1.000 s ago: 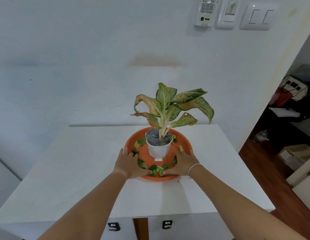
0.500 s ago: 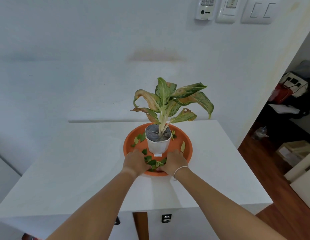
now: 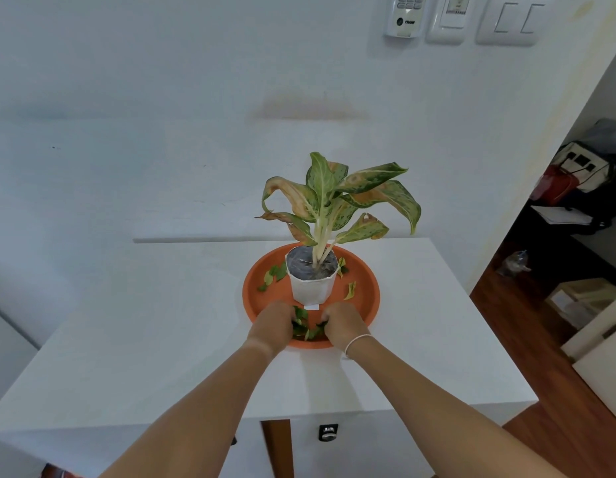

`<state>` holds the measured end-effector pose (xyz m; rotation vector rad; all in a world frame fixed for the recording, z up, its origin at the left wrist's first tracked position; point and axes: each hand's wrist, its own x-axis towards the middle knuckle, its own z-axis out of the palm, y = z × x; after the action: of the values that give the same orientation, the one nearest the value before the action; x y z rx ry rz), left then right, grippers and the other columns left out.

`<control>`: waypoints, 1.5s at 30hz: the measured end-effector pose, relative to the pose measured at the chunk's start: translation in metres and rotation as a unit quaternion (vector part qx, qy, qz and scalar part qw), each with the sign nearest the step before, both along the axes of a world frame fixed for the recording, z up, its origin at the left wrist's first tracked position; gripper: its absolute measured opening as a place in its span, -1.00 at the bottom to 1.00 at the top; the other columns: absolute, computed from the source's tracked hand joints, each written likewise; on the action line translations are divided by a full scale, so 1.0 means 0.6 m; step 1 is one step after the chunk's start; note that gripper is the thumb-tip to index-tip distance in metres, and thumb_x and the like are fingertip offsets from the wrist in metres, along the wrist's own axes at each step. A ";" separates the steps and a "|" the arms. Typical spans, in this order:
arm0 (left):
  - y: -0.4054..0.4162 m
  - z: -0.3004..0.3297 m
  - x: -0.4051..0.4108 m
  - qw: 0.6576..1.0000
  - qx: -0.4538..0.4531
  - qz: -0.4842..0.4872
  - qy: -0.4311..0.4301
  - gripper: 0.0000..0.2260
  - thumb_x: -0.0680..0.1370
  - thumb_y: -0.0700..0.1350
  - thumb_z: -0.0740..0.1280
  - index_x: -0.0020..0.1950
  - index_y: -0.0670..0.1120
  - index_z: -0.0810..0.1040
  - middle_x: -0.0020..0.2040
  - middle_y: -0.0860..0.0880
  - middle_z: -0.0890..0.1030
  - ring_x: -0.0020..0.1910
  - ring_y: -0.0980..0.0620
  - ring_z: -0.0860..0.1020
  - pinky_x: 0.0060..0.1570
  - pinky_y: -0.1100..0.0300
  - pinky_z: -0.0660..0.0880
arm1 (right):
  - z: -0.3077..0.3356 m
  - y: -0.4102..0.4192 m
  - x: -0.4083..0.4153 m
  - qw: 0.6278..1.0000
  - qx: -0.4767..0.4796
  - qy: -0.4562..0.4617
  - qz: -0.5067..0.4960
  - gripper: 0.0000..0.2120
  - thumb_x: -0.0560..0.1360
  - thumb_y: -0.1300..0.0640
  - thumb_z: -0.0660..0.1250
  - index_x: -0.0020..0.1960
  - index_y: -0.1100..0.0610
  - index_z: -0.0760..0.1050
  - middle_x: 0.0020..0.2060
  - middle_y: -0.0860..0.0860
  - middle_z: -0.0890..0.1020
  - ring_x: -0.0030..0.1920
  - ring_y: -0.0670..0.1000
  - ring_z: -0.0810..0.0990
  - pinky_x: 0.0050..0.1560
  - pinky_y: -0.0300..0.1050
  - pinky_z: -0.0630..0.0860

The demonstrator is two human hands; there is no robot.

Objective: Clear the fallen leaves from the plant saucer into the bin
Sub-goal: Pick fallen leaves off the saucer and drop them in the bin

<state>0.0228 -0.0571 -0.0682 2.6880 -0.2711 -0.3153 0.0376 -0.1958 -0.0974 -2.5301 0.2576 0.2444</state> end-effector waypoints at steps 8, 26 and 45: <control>0.012 0.003 0.007 0.997 -0.082 -0.002 0.006 -0.74 0.53 -0.34 0.13 -0.13 -0.07 0.54 -0.09 -0.04 0.58 -0.06 -0.07 0.59 -0.07 0.23 0.54 | 0.061 -0.022 -0.033 0.994 0.080 0.051 -0.054 -0.68 0.53 0.34 0.13 0.18 0.29 0.58 0.12 0.14 0.62 0.15 0.15 0.56 0.16 -0.09 0.49; 0.012 0.018 0.025 0.979 -0.174 0.100 -0.037 -0.71 0.57 -0.29 0.05 -0.31 -0.18 0.42 -0.33 -0.04 0.44 -0.39 0.11 0.35 -0.43 0.36 0.22 | 0.079 -0.046 -0.043 0.701 0.621 0.163 -0.309 -0.74 0.48 0.32 -0.05 -0.28 0.21 0.35 -0.37 0.07 0.34 -0.44 -0.04 0.23 -0.70 -0.38 0.22; 0.039 0.025 0.047 0.937 -0.279 0.193 0.083 -0.70 0.53 -0.16 0.11 -0.42 -0.11 0.35 -0.42 -0.04 0.39 -0.41 0.03 0.34 -0.35 0.18 0.29 | 0.074 -0.019 -0.038 0.994 0.070 0.027 0.083 -0.70 0.60 0.12 0.11 0.00 0.14 0.62 0.06 0.08 0.62 0.11 0.07 0.53 0.15 -0.11 0.41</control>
<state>0.0510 -0.0340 -0.0530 2.0745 0.1950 -0.2891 0.0149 -0.2075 -0.0530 -2.4091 0.0481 0.3823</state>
